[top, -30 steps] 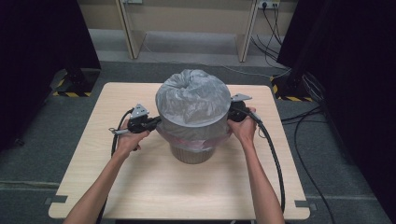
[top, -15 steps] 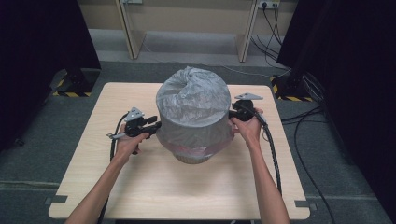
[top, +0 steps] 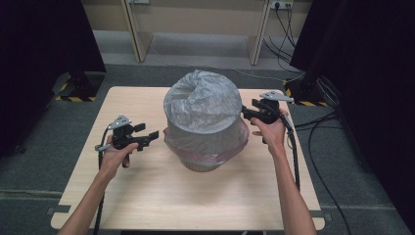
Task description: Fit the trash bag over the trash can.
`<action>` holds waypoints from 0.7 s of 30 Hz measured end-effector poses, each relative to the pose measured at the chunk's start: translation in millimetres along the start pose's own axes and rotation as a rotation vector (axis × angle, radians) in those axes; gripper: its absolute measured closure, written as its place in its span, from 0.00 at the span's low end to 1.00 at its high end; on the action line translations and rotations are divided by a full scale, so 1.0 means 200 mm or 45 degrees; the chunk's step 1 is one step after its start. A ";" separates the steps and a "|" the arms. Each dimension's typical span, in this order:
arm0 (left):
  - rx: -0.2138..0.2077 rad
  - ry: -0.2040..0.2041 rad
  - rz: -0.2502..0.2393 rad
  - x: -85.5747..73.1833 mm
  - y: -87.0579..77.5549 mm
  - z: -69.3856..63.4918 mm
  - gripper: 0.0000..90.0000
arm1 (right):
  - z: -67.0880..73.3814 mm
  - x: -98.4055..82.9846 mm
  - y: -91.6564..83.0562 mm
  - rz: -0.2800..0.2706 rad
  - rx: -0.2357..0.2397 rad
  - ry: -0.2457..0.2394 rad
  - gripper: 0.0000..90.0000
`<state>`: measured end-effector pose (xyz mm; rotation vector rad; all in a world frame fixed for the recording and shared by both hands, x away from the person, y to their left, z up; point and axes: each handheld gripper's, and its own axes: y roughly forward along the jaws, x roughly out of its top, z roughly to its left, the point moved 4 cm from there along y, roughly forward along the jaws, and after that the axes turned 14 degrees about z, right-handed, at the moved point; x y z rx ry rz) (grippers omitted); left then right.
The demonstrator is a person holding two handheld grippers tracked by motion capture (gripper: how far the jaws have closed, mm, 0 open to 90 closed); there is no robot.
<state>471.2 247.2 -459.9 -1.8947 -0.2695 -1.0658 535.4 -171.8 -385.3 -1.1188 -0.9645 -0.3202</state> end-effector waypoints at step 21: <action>0.248 0.083 0.369 -0.22 0.10 0.17 0.16 | 0.03 -0.11 -0.01 0.103 -0.096 0.008 0.29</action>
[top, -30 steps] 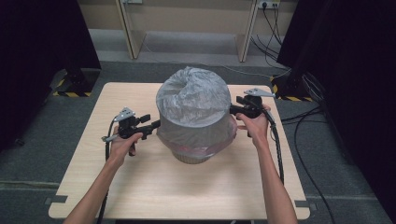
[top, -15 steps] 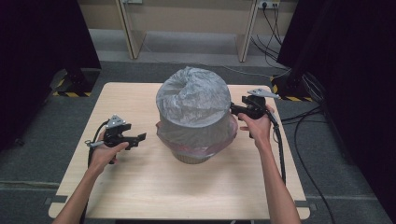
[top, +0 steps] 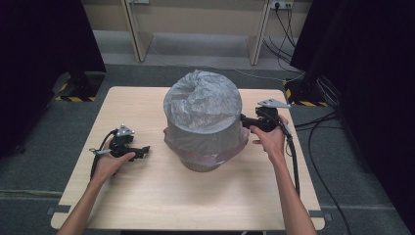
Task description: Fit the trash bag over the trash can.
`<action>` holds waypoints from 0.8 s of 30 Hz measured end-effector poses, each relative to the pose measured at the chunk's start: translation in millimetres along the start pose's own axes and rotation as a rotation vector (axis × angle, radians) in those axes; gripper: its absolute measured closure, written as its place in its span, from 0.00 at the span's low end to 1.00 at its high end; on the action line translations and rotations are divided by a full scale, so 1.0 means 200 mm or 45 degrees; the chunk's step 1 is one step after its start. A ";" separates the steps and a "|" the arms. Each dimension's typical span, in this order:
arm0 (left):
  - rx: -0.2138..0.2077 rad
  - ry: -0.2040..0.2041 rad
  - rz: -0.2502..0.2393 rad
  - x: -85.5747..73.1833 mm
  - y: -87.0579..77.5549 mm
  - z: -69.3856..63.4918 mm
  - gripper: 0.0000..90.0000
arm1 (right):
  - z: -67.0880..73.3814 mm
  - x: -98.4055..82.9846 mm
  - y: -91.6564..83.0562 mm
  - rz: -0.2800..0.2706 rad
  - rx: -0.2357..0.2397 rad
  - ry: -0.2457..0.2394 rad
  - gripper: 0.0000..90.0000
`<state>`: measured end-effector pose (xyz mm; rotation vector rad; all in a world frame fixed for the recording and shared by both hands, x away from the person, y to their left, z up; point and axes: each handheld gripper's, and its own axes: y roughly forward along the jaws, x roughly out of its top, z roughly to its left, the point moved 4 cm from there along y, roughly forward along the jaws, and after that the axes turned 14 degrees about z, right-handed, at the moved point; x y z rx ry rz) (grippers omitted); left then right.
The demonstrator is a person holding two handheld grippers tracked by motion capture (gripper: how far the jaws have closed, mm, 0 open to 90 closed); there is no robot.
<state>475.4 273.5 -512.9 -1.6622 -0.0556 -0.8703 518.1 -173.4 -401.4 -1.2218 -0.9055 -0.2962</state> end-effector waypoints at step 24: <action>0.002 -0.001 0.001 0.00 0.00 0.00 0.16 | 0.09 0.26 -0.35 -0.259 0.014 -0.023 0.29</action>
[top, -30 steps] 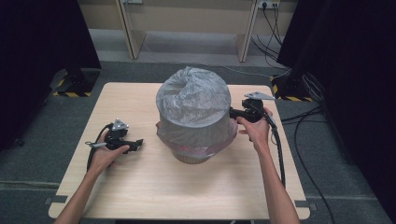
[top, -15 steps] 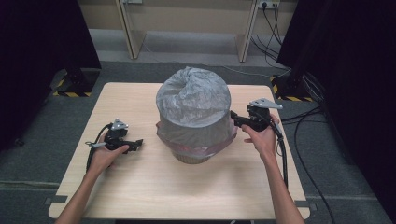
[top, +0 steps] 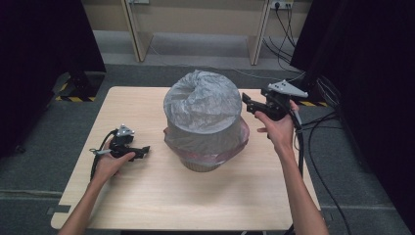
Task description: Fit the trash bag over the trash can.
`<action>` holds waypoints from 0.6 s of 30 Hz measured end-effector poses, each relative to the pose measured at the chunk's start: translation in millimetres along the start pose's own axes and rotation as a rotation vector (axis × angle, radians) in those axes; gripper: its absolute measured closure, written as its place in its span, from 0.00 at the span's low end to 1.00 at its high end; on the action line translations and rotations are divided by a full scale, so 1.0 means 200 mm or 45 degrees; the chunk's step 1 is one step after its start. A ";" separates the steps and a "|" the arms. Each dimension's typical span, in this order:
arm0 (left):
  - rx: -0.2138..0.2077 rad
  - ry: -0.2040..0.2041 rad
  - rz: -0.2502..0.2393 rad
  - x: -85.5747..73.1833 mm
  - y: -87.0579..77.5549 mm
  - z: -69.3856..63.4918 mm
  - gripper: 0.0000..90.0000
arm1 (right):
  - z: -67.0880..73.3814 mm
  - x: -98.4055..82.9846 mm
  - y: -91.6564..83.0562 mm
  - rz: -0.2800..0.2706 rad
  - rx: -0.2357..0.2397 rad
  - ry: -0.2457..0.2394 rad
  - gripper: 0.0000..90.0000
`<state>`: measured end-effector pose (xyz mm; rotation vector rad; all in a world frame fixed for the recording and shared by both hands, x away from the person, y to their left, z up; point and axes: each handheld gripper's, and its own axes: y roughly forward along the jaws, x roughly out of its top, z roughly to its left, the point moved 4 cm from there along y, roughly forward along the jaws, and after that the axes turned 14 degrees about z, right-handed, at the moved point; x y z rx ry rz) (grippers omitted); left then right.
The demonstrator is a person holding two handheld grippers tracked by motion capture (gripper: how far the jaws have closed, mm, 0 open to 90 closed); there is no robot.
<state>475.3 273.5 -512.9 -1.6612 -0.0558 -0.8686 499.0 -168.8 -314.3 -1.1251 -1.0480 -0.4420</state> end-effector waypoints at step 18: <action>0.000 0.000 0.001 0.00 0.00 0.00 0.15 | 0.34 0.40 -0.10 -0.159 0.164 -0.106 0.30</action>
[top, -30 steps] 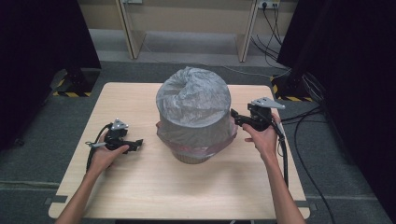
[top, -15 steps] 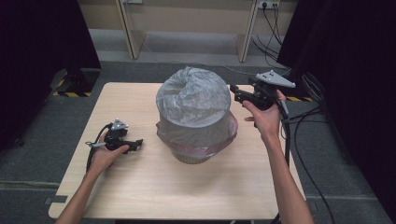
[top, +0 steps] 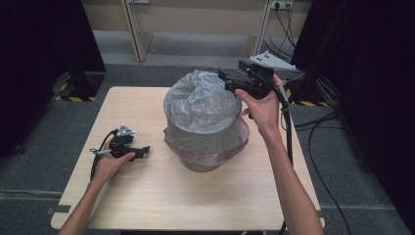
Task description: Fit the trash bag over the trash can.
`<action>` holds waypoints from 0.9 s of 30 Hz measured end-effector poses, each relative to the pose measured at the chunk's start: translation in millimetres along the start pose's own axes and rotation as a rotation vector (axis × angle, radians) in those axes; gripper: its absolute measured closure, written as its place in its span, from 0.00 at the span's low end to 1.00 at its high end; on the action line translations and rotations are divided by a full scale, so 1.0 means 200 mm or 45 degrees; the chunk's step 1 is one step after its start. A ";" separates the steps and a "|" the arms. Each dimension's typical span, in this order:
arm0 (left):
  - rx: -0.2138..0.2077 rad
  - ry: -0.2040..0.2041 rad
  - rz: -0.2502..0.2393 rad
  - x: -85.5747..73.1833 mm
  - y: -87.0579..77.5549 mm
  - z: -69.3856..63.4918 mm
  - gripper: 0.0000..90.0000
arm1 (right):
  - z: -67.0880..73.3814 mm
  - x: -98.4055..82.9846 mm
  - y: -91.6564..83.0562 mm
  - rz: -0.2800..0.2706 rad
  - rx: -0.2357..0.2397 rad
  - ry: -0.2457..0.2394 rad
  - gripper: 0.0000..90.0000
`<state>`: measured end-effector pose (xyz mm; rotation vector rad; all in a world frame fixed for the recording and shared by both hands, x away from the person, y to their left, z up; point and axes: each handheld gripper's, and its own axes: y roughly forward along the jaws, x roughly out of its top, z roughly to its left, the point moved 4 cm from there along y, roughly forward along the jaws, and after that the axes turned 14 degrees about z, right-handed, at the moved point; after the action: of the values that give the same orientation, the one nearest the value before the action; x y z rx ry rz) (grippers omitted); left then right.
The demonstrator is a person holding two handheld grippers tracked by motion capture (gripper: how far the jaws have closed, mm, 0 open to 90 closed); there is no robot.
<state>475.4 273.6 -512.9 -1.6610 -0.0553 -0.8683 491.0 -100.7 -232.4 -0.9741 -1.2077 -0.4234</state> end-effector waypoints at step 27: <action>0.000 0.001 0.000 0.00 0.00 0.00 0.15 | 0.33 -0.20 0.54 0.813 0.037 -0.257 0.35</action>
<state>475.4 273.6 -512.9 -1.6607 -0.0550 -0.8685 517.9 2.9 -310.4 -1.3322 -1.0049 0.2014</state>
